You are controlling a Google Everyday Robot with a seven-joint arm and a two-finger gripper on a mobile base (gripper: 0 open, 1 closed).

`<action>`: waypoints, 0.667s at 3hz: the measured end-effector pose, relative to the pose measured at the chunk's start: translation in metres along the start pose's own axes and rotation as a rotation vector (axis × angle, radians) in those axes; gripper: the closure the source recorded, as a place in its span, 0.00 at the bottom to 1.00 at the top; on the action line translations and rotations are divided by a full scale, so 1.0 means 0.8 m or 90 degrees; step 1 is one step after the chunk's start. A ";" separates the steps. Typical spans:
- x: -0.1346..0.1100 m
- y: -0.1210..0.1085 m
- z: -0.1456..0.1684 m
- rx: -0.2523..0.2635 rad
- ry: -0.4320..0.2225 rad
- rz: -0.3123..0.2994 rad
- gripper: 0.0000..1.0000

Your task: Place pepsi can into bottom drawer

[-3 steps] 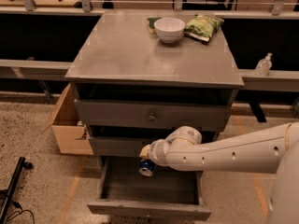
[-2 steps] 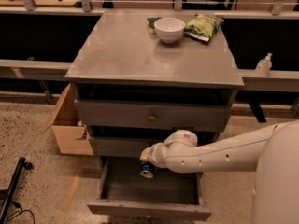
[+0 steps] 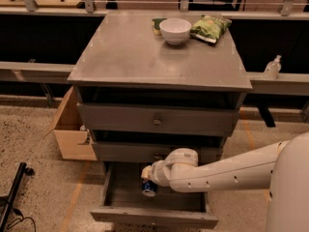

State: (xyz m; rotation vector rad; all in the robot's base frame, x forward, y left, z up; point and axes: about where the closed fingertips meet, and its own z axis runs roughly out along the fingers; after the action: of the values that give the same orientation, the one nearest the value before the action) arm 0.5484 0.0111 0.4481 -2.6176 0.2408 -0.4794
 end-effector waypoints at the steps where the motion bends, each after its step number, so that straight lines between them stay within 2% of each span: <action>1: -0.003 0.006 0.011 0.003 -0.004 0.016 1.00; 2: -0.013 0.023 0.053 0.007 -0.021 0.024 1.00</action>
Offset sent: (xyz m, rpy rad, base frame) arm 0.0053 0.0116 -0.1173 0.0468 0.1006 -0.0126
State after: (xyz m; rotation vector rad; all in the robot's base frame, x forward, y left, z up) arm 0.5532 0.0150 0.4008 -2.6036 0.2757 -0.4236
